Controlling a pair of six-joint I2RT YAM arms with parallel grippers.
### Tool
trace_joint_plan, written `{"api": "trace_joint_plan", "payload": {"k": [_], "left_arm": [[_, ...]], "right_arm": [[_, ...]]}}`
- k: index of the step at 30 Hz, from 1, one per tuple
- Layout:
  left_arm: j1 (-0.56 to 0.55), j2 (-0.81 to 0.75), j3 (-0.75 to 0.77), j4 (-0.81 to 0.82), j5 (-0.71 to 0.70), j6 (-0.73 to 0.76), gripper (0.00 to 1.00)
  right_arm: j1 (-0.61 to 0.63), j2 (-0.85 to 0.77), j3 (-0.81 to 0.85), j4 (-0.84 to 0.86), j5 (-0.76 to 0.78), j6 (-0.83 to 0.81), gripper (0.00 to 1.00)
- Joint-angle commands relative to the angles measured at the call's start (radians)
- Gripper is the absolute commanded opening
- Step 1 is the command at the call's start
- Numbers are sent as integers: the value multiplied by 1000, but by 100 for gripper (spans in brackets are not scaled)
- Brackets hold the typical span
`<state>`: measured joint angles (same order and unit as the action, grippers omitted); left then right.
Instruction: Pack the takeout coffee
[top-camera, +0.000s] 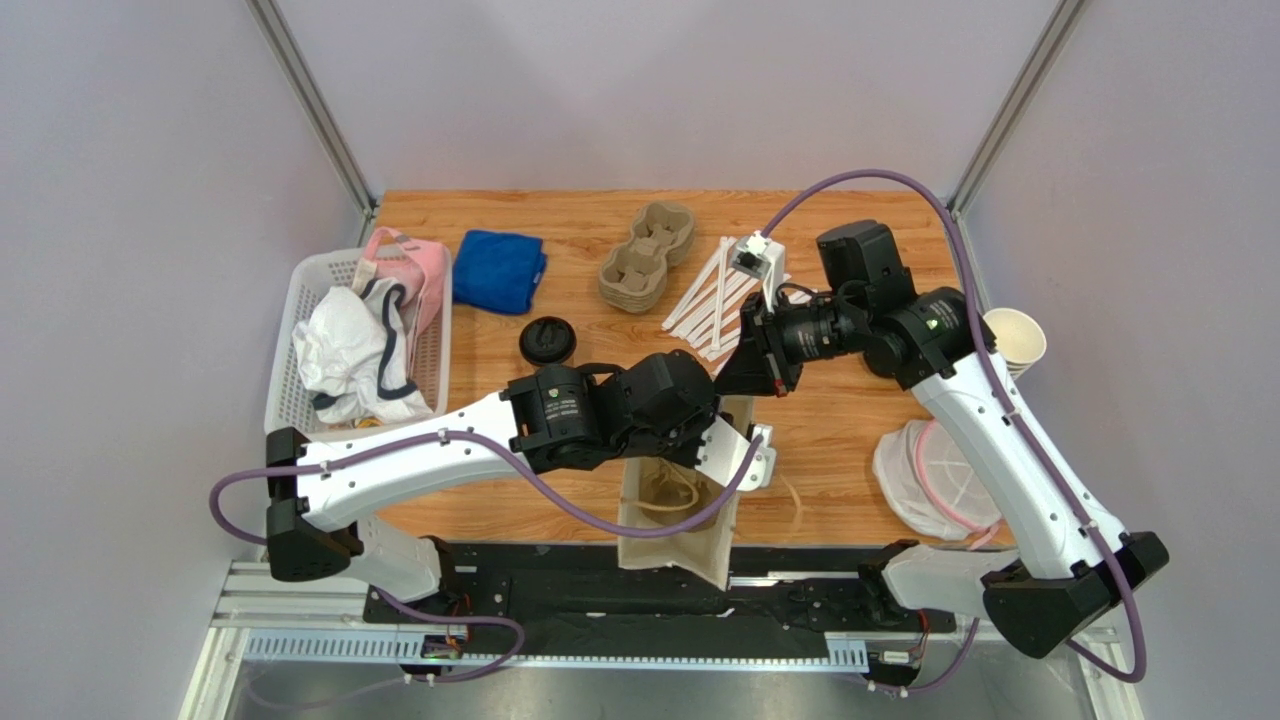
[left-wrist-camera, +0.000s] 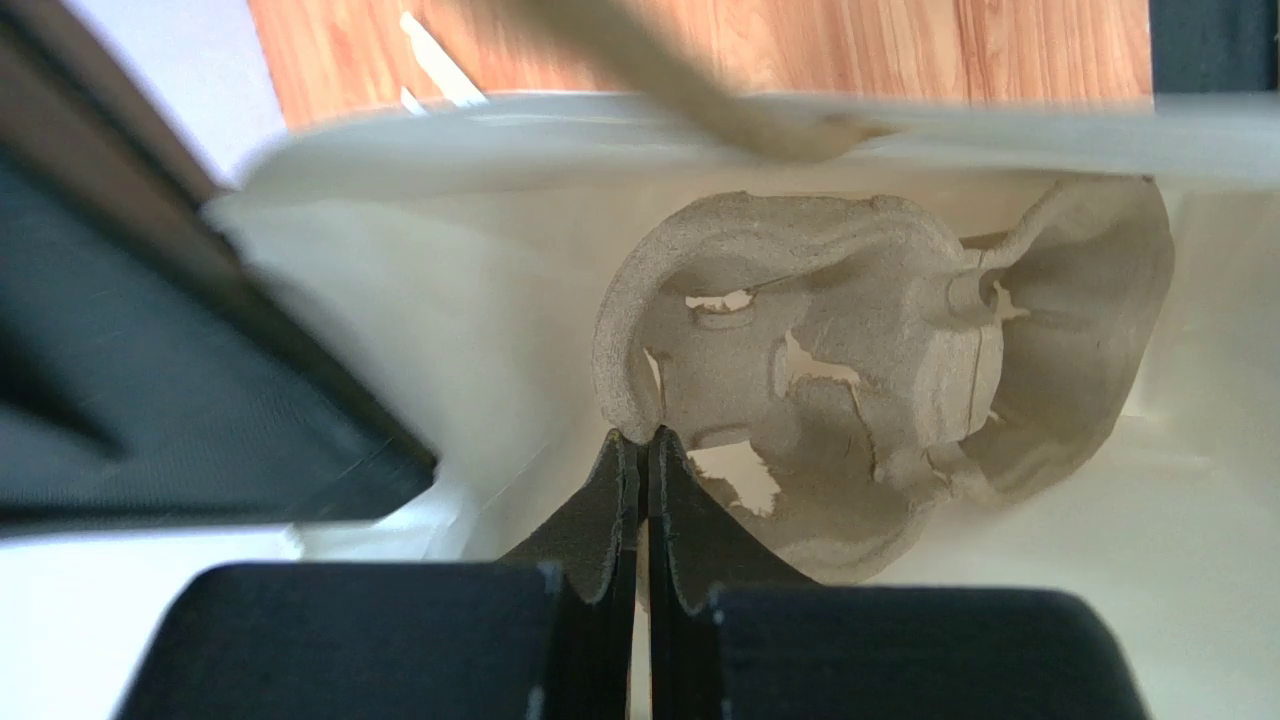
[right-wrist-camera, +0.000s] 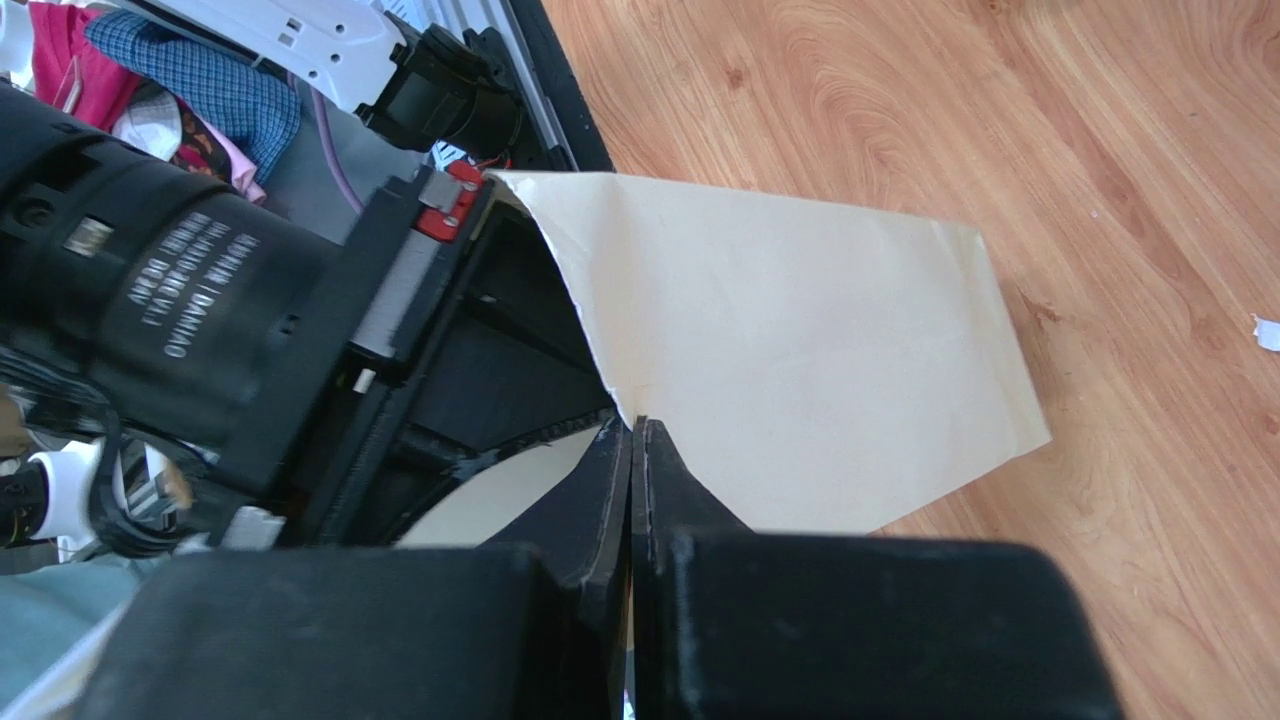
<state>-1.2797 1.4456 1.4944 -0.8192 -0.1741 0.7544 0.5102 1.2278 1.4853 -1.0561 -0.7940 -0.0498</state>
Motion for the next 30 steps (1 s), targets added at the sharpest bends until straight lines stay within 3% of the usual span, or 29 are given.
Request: {"api": "trace_joint_plan", "payload": {"k": [1, 30], "left_arm": [[-1, -65, 43, 43, -2, -17, 0], [46, 70, 37, -115, 203, -121, 0]], "right_arm": [[7, 7, 21, 33, -50, -25, 0], [7, 47, 27, 36, -123, -45, 0]]}}
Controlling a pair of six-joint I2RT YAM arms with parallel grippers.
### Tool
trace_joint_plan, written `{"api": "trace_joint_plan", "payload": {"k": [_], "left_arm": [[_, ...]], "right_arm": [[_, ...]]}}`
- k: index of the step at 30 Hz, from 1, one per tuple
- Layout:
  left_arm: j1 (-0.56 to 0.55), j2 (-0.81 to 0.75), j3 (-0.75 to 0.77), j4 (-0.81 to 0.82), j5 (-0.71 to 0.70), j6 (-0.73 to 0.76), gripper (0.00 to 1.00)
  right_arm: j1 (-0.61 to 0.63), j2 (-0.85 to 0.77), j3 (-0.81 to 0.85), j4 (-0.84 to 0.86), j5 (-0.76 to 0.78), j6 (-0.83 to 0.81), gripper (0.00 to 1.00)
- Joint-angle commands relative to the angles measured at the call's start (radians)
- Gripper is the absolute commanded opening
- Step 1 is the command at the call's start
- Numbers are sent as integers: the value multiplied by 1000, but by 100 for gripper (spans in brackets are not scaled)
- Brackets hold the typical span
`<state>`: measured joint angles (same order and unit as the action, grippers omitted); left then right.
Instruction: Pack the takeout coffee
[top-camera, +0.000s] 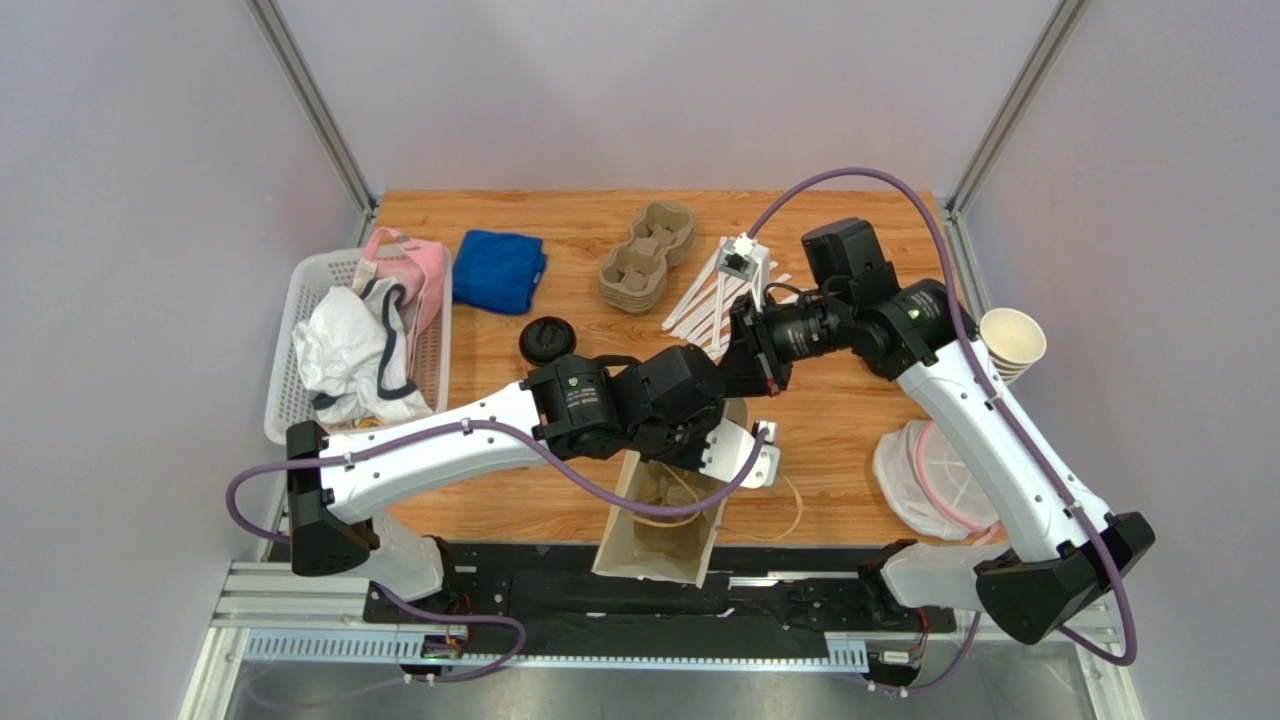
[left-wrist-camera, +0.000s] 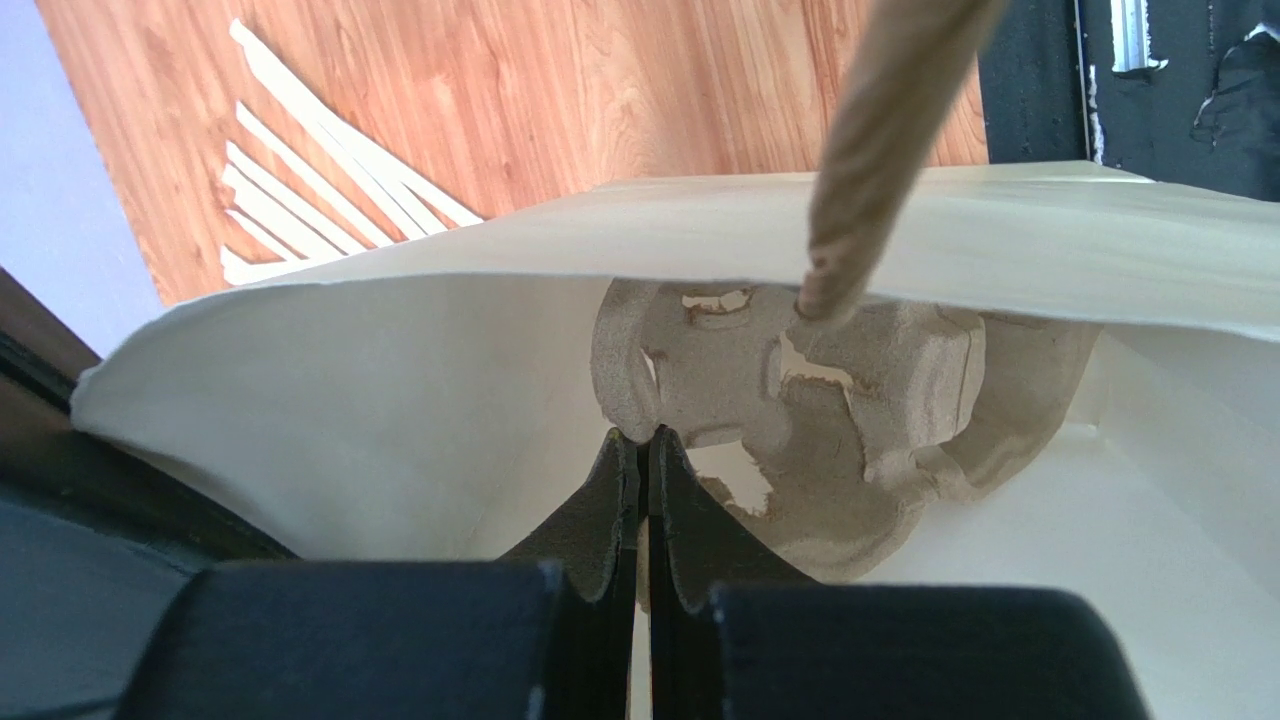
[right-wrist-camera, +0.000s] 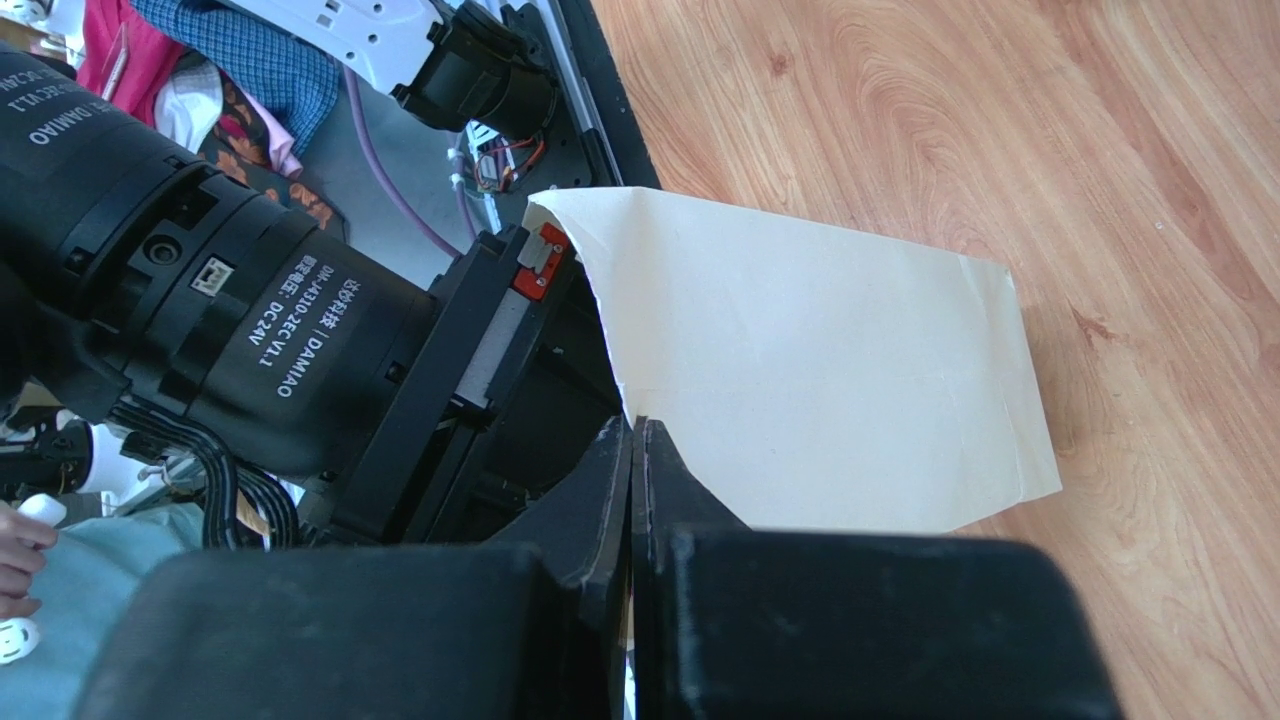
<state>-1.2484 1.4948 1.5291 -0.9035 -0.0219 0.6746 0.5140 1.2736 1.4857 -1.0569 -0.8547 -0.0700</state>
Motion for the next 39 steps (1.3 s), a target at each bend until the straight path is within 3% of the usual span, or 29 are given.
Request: {"api": "trace_joint_plan", "payload": {"k": [1, 12, 15, 20, 25, 32, 39], "left_arm": [[20, 19, -1, -23, 48, -38, 0], [50, 56, -12, -21, 85, -33, 1], [55, 53, 3, -25, 80, -33, 7], [55, 32, 68, -60, 68, -26, 30], [53, 24, 152, -106, 82, -38, 43], [52, 32, 220, -164, 86, -36, 50], [53, -71, 287, -95, 128, -70, 53]], "right_arm": [[3, 4, 27, 38, -67, -25, 0], [1, 10, 7, 48, -99, -45, 0], [0, 12, 7, 46, -101, -50, 0], [0, 13, 2, 48, -103, -63, 0], [-3, 12, -10, 46, -101, -74, 0], [-5, 13, -19, 46, -92, -91, 0], [-11, 10, -27, 48, -29, -97, 0]]}}
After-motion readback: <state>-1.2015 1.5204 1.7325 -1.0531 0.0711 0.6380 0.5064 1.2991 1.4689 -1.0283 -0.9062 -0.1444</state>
